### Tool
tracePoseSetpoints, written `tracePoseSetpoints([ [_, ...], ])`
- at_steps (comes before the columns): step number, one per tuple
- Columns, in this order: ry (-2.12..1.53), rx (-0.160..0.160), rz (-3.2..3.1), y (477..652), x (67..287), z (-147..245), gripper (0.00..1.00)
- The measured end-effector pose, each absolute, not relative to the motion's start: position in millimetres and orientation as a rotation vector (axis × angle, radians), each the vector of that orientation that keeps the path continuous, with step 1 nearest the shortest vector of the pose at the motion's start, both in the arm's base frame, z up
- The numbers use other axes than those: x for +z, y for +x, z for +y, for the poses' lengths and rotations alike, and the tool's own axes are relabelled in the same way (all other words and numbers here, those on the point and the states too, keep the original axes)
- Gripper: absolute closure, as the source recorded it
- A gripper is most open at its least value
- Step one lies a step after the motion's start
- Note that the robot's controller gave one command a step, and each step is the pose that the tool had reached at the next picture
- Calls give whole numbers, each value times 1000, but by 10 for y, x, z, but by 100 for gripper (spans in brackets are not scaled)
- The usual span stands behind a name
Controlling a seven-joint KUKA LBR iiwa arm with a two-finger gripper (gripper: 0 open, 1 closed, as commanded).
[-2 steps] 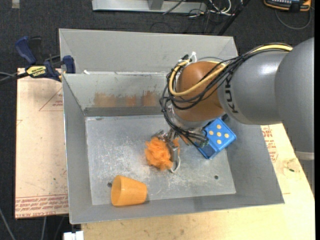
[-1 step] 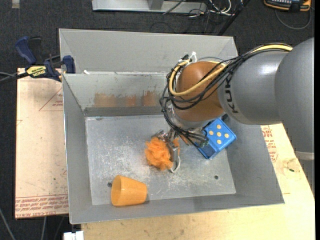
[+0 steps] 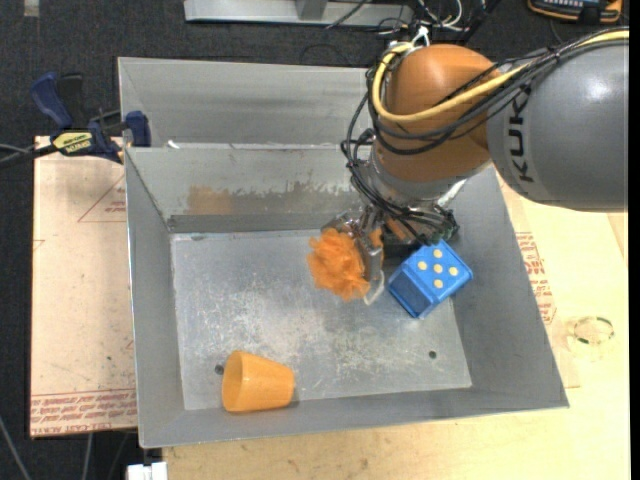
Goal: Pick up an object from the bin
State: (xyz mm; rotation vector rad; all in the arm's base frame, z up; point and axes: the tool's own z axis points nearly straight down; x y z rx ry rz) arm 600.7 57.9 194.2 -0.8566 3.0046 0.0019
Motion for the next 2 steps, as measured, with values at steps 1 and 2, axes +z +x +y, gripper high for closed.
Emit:
tracePoseSetpoints([
  [1,-856,2,3005,6006,1941,579,100],
  [2,-844,5,3015,6047,2325,614,100],
])
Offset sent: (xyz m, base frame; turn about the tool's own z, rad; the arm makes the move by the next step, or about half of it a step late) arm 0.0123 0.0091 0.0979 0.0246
